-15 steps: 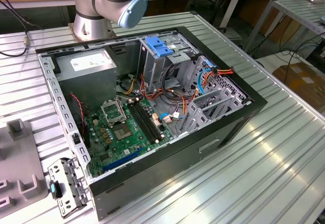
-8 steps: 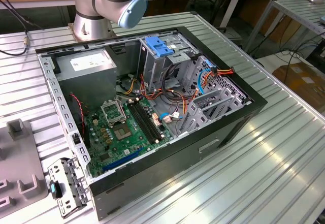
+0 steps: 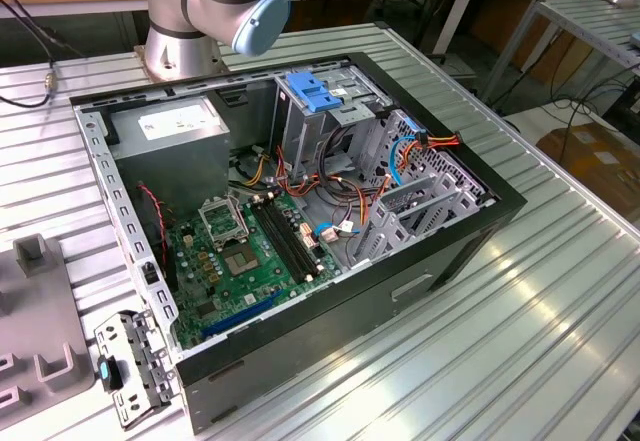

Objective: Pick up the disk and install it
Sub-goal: 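Pick up the disk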

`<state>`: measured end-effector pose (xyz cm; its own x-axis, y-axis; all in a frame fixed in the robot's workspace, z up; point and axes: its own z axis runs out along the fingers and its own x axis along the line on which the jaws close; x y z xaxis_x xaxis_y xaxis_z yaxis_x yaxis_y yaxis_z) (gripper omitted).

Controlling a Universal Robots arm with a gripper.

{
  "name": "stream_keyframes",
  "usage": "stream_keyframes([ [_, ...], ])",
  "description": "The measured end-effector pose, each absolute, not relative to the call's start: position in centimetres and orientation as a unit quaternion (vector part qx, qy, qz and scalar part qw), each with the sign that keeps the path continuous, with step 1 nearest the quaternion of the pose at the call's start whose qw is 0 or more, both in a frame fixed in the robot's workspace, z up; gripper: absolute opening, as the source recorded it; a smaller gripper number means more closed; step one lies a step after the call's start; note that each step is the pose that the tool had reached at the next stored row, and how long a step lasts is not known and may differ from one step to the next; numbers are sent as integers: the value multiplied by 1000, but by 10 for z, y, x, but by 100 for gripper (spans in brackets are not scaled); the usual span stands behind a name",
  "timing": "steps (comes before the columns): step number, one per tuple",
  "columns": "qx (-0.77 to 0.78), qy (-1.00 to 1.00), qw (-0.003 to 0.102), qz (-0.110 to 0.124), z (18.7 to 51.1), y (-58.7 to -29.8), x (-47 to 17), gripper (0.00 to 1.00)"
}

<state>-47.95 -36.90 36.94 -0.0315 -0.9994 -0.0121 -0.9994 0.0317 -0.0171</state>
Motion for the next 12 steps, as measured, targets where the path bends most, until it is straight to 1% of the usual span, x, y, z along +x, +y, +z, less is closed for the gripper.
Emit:
stream_keyframes([
  [12,-696,718,11,-1,381,-369,-479,37],
])
